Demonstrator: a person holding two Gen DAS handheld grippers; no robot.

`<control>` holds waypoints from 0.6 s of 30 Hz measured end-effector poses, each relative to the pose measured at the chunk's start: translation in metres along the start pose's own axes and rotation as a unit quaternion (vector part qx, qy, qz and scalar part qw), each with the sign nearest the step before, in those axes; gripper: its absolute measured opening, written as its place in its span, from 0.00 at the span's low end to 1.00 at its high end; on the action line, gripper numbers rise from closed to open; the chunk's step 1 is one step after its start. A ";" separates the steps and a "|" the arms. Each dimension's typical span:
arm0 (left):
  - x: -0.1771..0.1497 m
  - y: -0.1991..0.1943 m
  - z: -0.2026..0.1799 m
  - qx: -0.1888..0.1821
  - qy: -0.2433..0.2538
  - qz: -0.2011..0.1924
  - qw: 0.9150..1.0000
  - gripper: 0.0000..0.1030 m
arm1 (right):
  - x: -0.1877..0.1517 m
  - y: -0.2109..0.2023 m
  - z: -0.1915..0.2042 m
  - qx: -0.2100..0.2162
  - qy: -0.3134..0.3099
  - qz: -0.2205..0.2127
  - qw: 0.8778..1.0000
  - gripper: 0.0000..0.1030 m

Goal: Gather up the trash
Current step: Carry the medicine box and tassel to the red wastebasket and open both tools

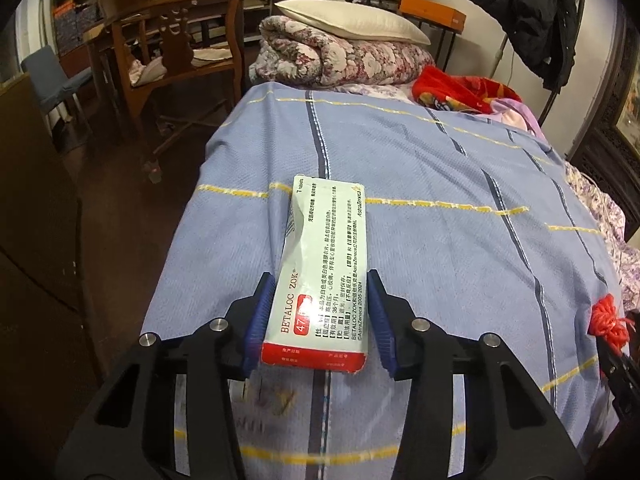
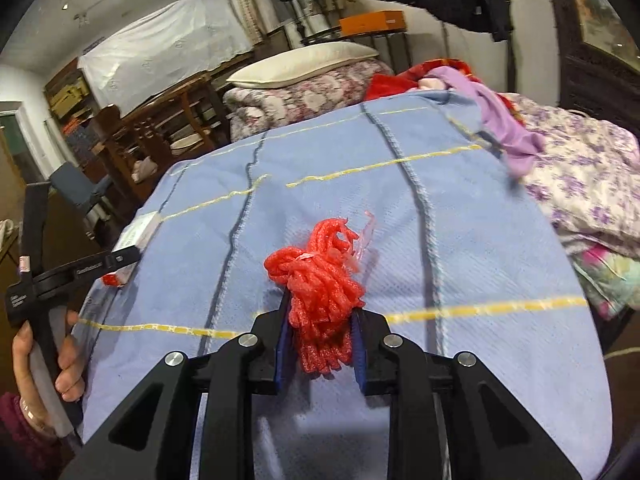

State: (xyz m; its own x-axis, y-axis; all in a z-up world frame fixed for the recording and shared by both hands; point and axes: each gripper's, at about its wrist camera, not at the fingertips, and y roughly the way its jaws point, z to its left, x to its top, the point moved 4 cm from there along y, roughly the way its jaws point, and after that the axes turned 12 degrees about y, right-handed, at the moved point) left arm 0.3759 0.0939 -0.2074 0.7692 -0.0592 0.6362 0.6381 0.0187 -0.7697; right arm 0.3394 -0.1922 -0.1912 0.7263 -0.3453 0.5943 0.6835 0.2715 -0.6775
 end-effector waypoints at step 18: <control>-0.034 -0.200 -0.099 -0.092 0.055 -0.143 0.984 0.45 | -0.027 -0.183 -0.001 0.045 -0.014 -0.096 0.994 0.24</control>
State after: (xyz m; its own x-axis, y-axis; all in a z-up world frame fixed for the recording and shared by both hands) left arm 0.2187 -0.0065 -0.0805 0.5437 -0.1436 0.8269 0.8039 -0.1939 -0.5623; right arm 0.1949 -0.2332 -0.0838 0.5824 -0.3739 0.7218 0.8128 0.2827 -0.5094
